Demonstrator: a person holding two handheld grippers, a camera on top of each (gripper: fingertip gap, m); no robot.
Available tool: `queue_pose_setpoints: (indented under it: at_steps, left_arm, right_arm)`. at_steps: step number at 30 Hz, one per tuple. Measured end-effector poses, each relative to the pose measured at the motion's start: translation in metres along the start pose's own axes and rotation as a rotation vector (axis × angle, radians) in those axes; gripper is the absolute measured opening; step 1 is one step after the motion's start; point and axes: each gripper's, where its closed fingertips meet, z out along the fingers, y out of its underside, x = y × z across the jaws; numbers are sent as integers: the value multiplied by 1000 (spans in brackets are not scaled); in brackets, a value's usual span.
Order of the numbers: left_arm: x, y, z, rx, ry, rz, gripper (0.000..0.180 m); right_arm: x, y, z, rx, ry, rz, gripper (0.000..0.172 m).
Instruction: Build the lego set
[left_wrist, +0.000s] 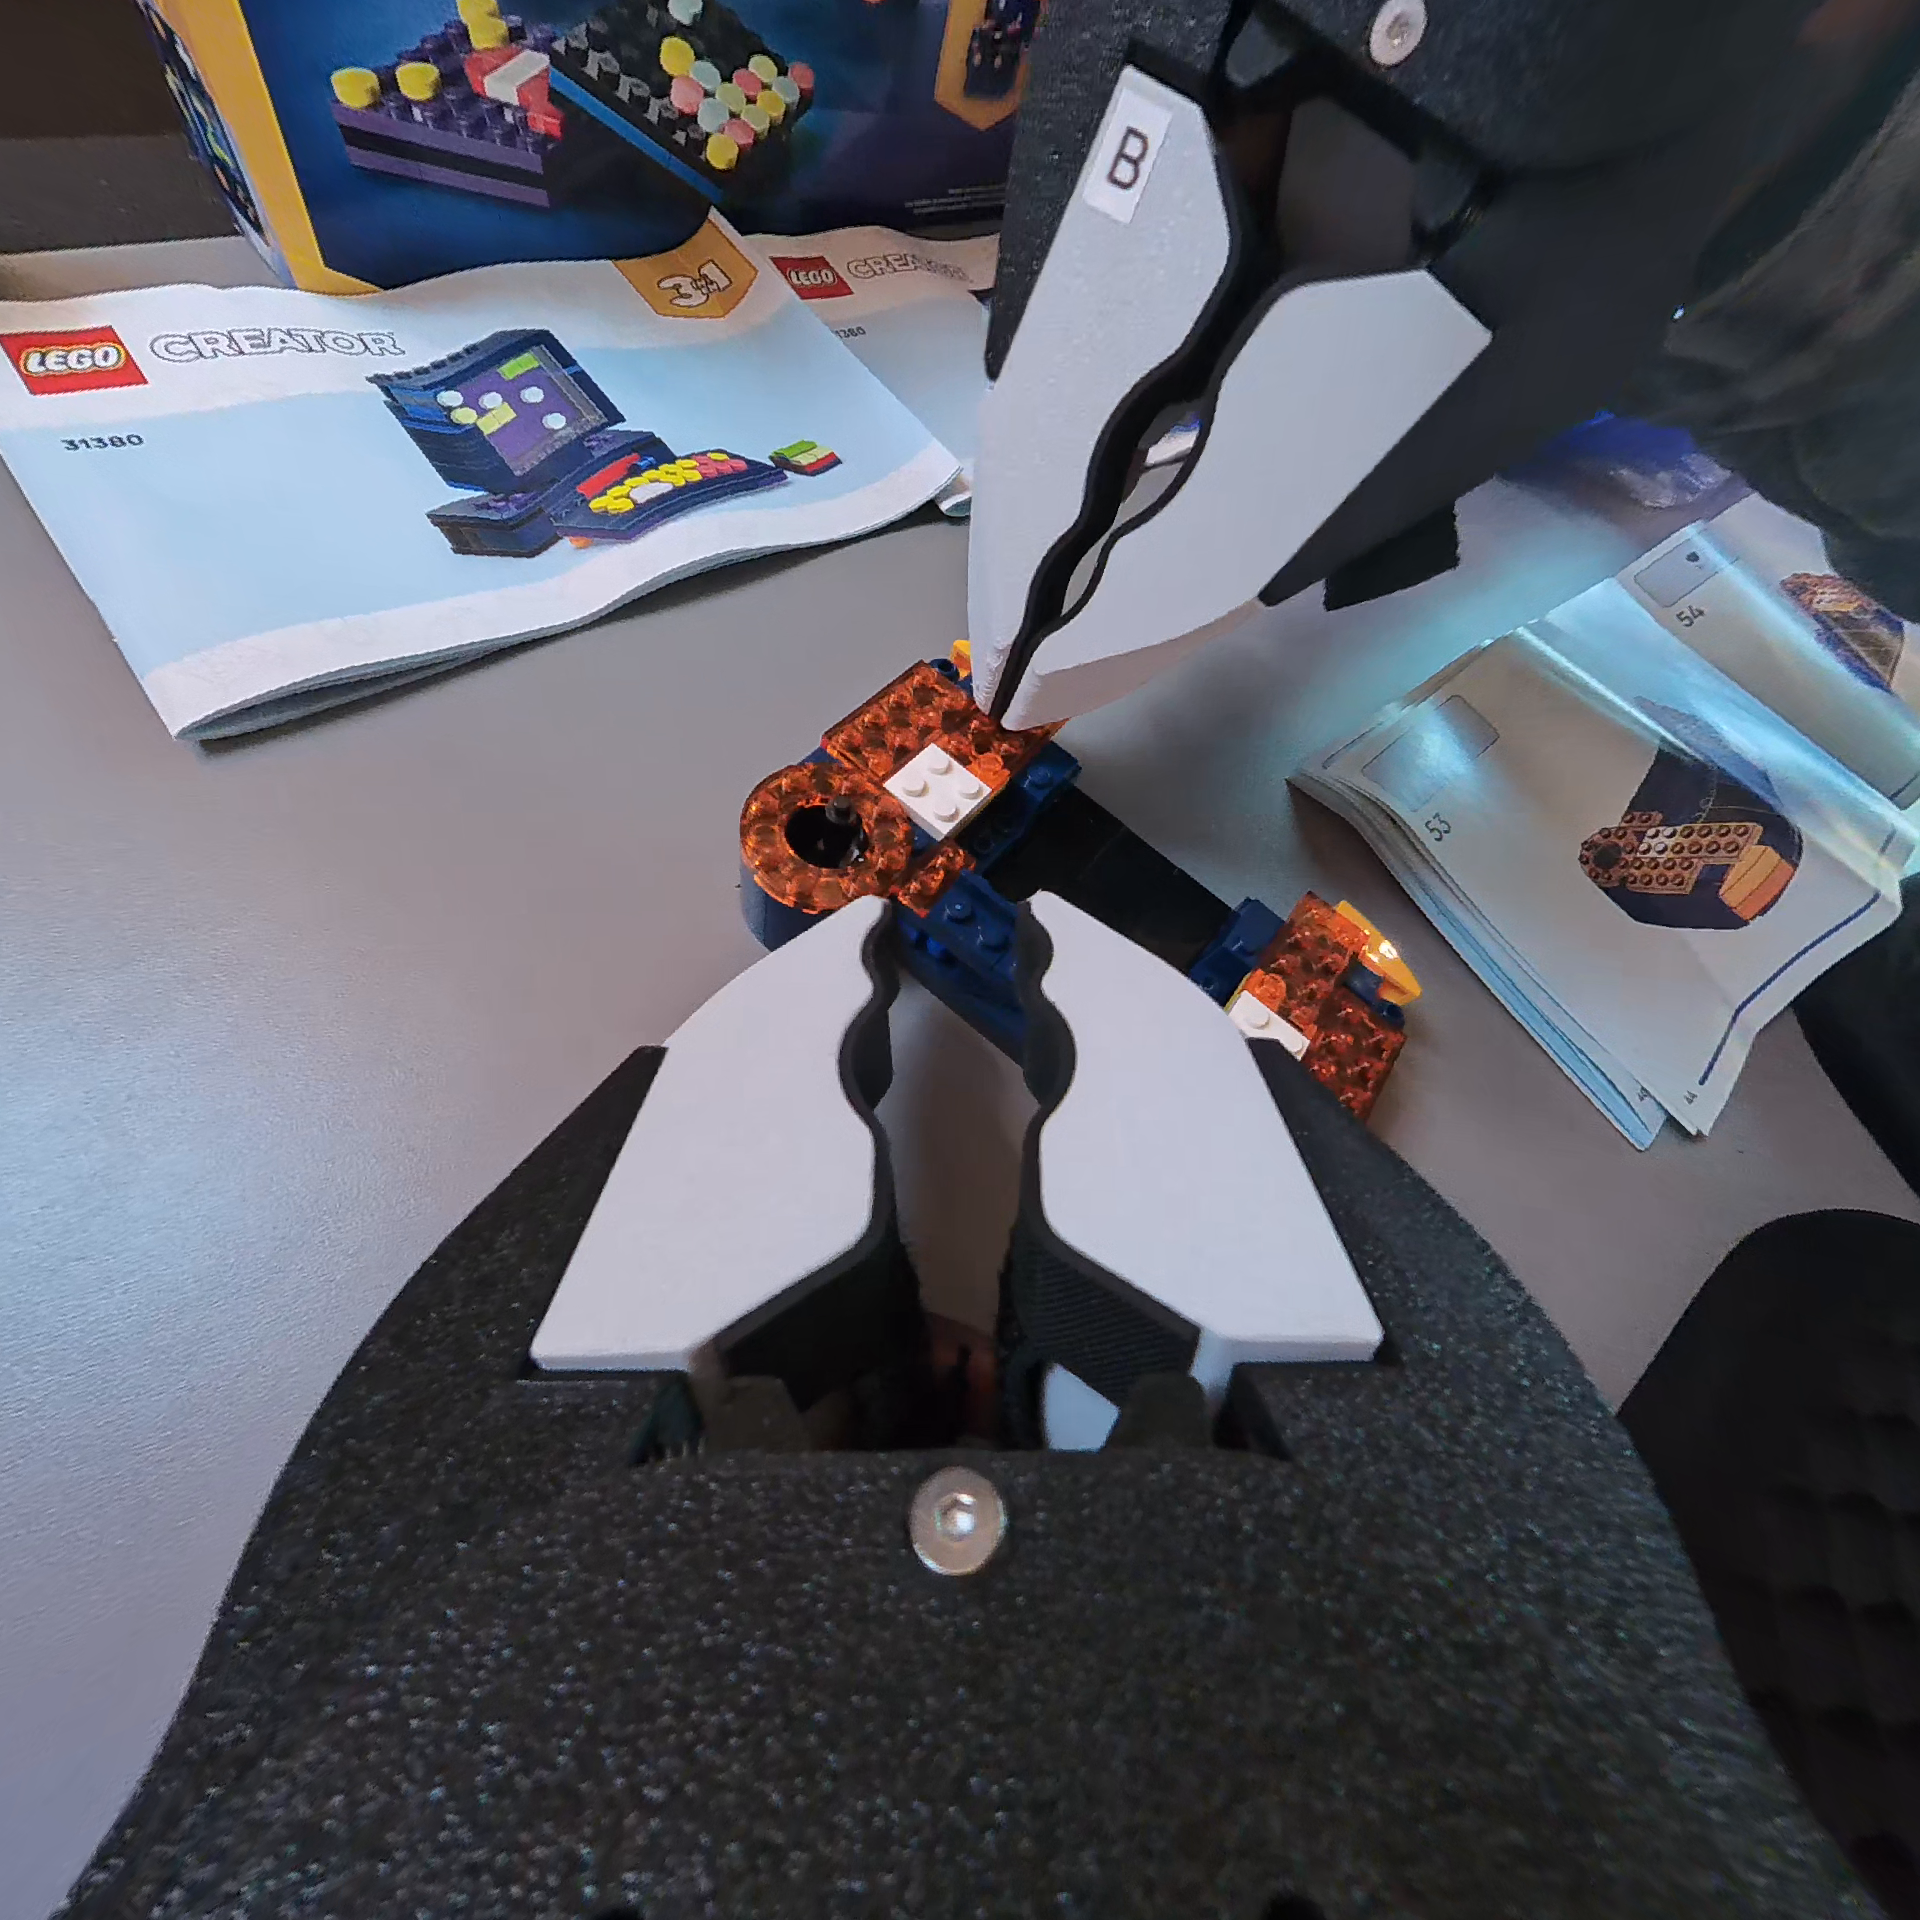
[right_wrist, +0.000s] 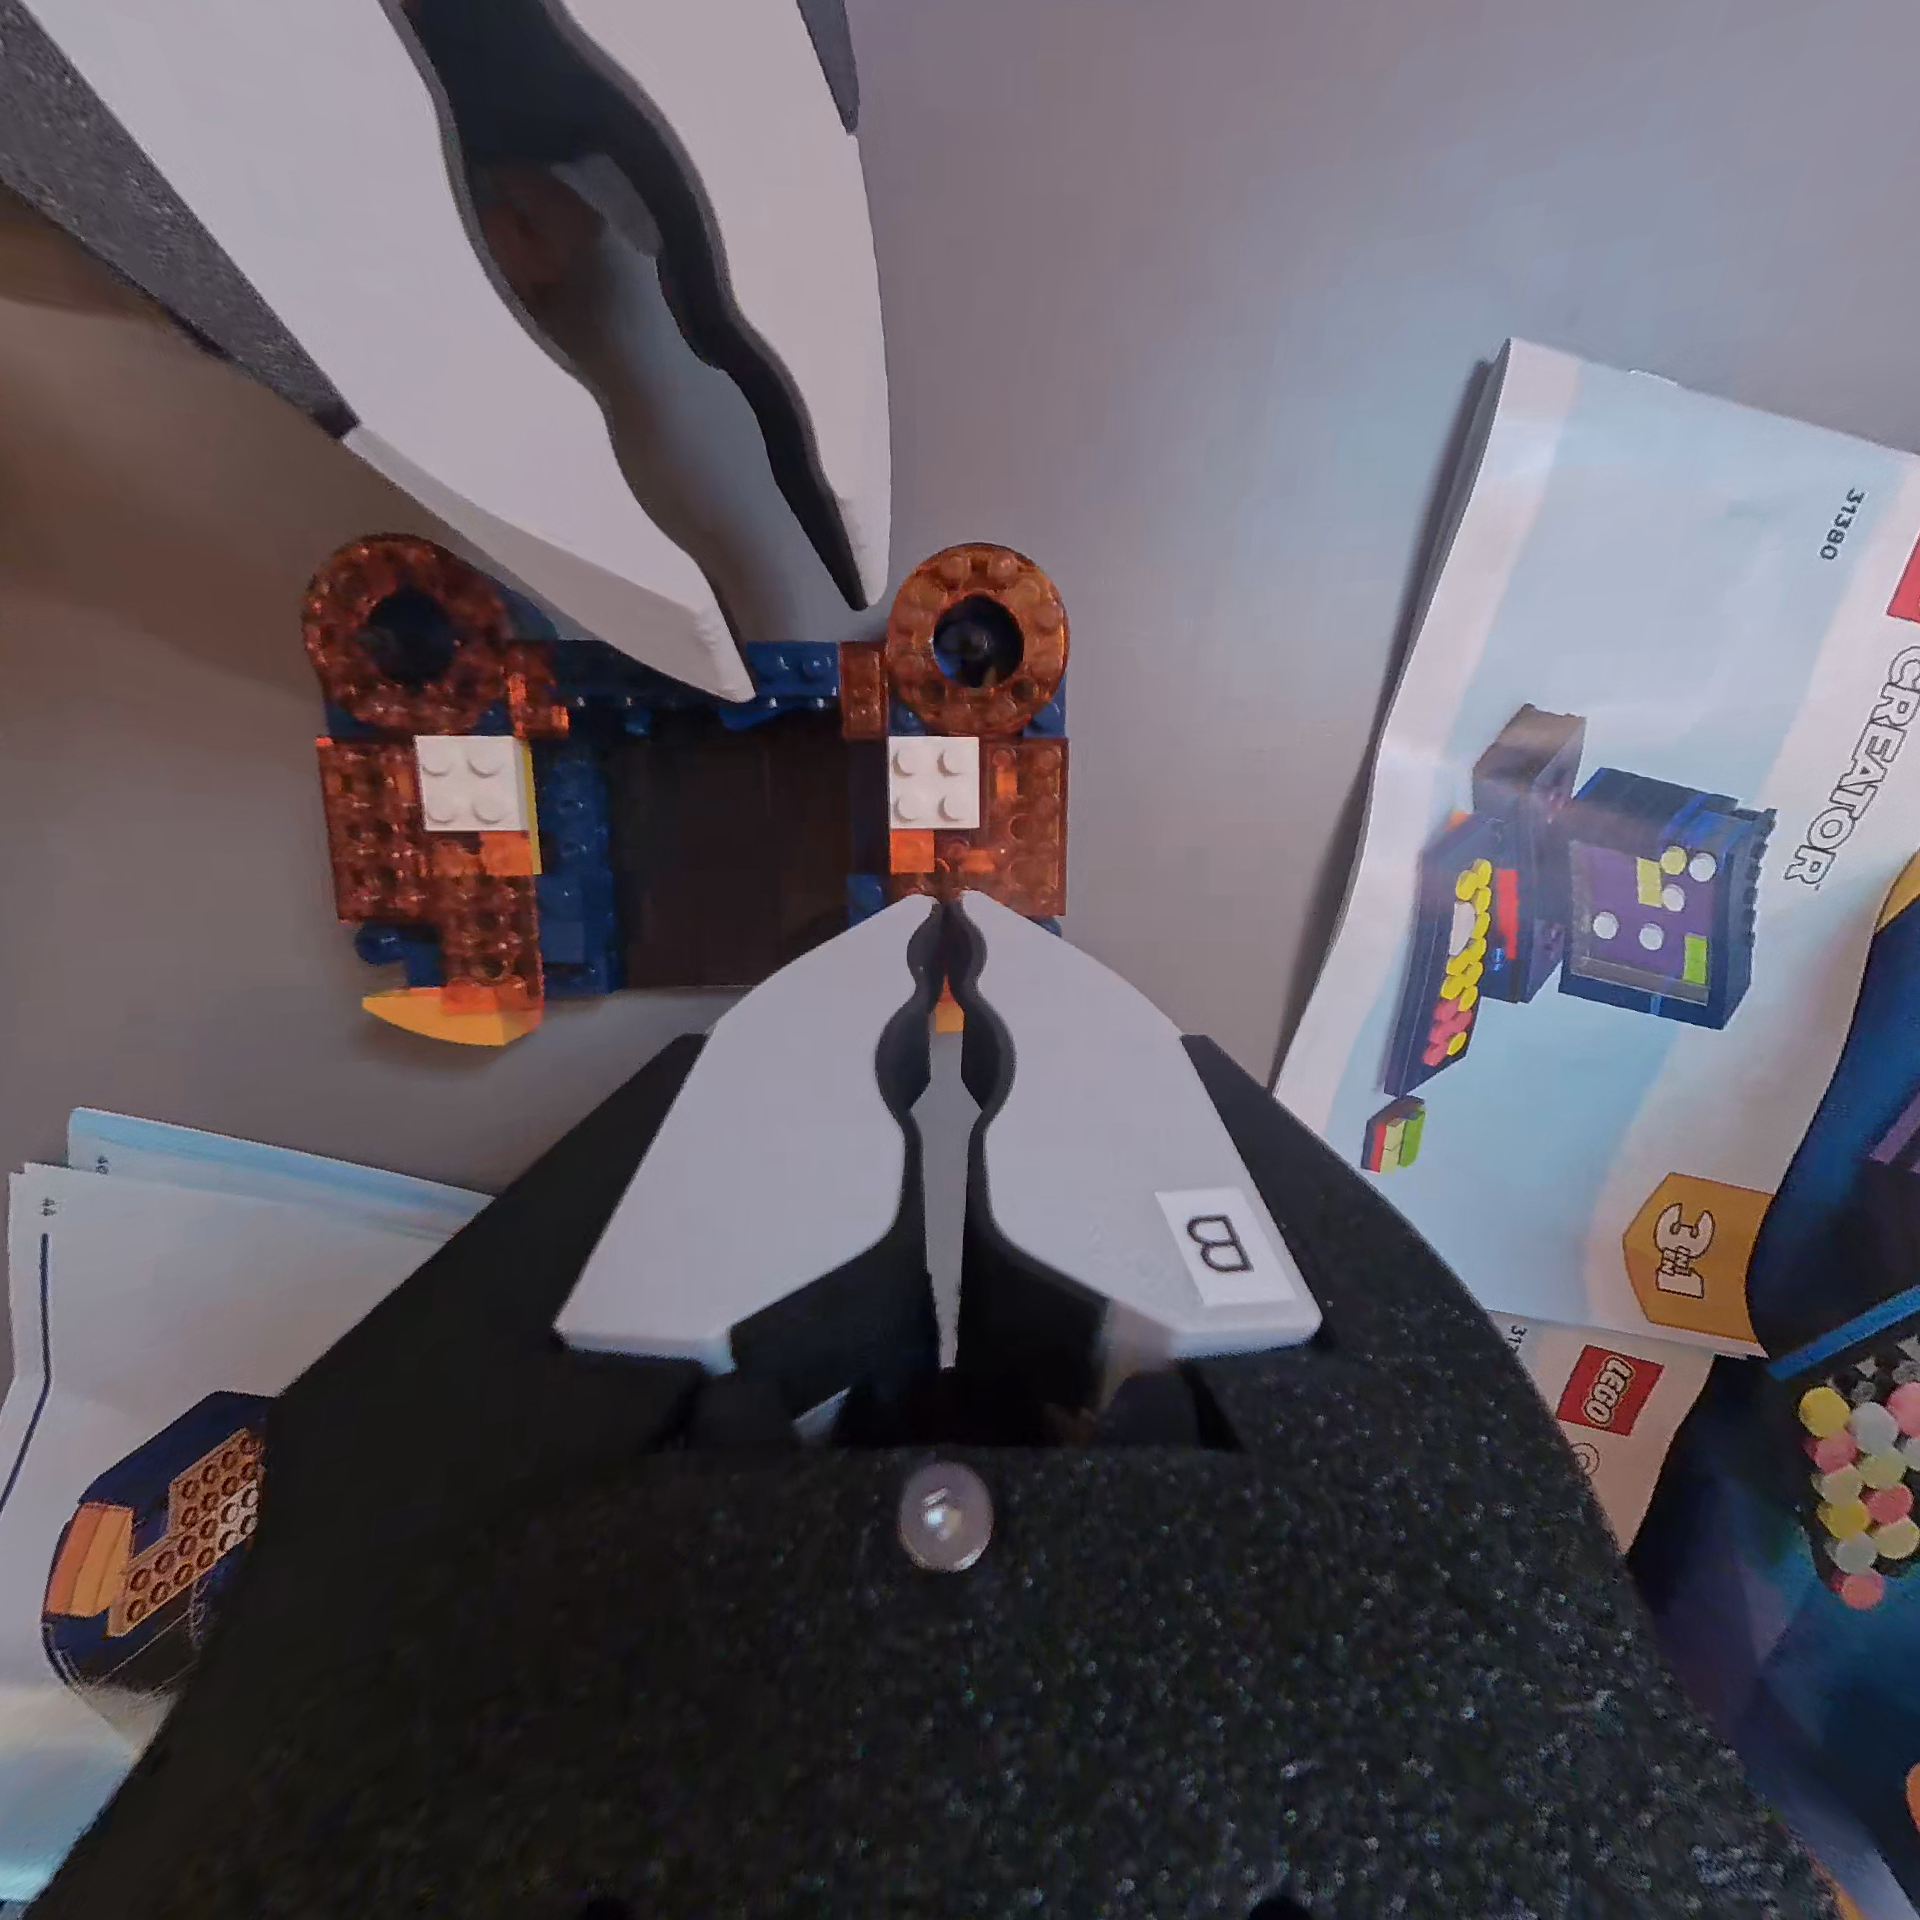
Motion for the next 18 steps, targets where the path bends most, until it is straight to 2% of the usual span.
queue_pose_setpoints:
  at_steps: [14,18]
  left_arm:
    - [2,0,1,1,16,1,16]
    - [2,0,0,2,20,-2,15]
  right_arm:
    - [1,1,0,20,59,34,1]
    - [1,-1,0,45,6,36,0]
